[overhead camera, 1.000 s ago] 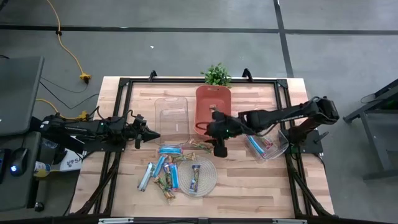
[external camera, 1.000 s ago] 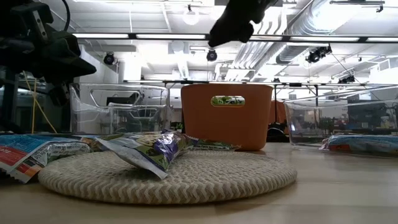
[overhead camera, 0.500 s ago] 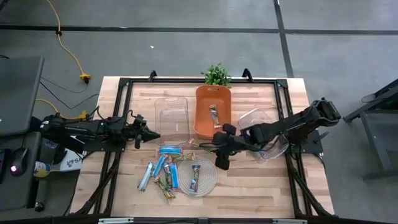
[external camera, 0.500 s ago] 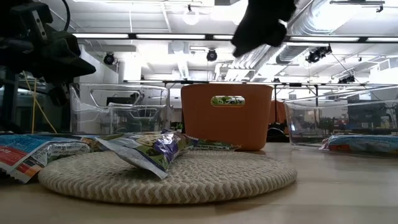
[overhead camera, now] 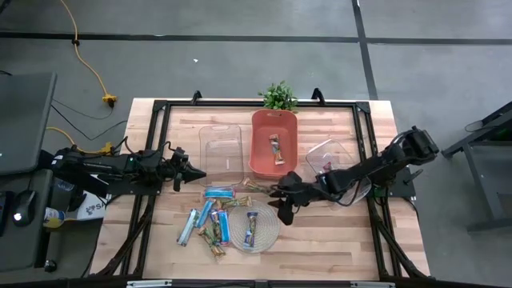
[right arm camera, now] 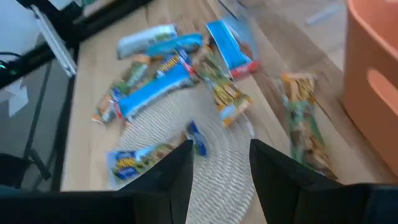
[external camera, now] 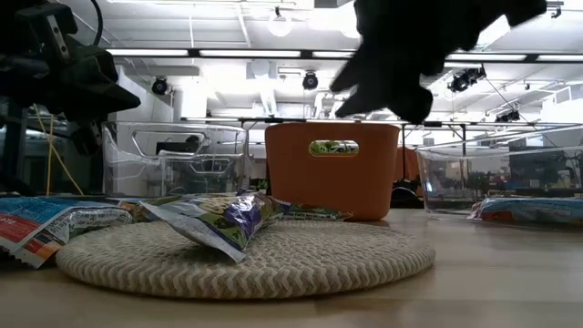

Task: Pick and place Granola Bars by type
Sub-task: Put the yellow granola bar into the orange bin

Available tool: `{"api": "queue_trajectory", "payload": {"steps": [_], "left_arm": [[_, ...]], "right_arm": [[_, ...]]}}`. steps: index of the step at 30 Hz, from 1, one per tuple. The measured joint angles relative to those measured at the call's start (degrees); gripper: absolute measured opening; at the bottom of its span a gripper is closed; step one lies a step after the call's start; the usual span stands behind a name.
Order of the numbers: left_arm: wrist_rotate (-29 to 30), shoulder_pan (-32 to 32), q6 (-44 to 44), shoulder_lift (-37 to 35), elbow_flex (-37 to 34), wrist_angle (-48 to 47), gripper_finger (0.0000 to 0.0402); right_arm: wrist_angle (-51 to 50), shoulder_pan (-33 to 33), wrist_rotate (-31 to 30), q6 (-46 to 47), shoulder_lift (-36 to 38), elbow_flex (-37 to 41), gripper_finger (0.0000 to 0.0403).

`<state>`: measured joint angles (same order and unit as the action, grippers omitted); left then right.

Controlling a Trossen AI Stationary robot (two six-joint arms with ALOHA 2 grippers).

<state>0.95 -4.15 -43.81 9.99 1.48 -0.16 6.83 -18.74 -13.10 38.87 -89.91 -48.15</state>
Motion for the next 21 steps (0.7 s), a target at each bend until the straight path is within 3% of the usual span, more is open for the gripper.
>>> {"api": "queue_trajectory", "payload": {"steps": [7, 13, 21], "left_arm": [[0.0, 0.0, 0.0, 0.0, 0.0, 0.0, 0.0001], [0.0, 0.0, 0.0, 0.0, 0.0, 0.0, 0.0001], [0.1, 0.0, 2.0, 0.0, 0.0, 0.0, 0.0001]], "right_arm": [[-1.8, 0.0, 1.6, -11.7, 0.0, 1.4, 0.014], [-3.3, 3.1, 2.1, -13.4, 0.0, 1.4, 0.0142], [-8.7, 6.8, 7.5, -18.1, -1.5, -5.2, 0.0201]]}}
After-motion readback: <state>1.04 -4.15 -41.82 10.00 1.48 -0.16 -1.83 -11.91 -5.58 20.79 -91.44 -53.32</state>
